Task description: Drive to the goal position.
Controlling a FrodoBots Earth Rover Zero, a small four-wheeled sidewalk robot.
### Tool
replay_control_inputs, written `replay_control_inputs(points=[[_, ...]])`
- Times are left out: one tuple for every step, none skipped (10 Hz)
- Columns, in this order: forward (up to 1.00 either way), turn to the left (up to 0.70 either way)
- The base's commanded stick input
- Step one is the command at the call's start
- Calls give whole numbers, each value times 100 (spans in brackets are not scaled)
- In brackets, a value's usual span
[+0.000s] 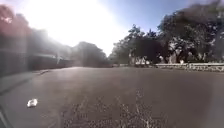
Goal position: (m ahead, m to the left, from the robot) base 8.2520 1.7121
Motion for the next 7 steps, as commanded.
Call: replay_control_inputs(points=[[100,0],[100,0],[100,0],[100,27],[100,27],[100,27],[100,27]])
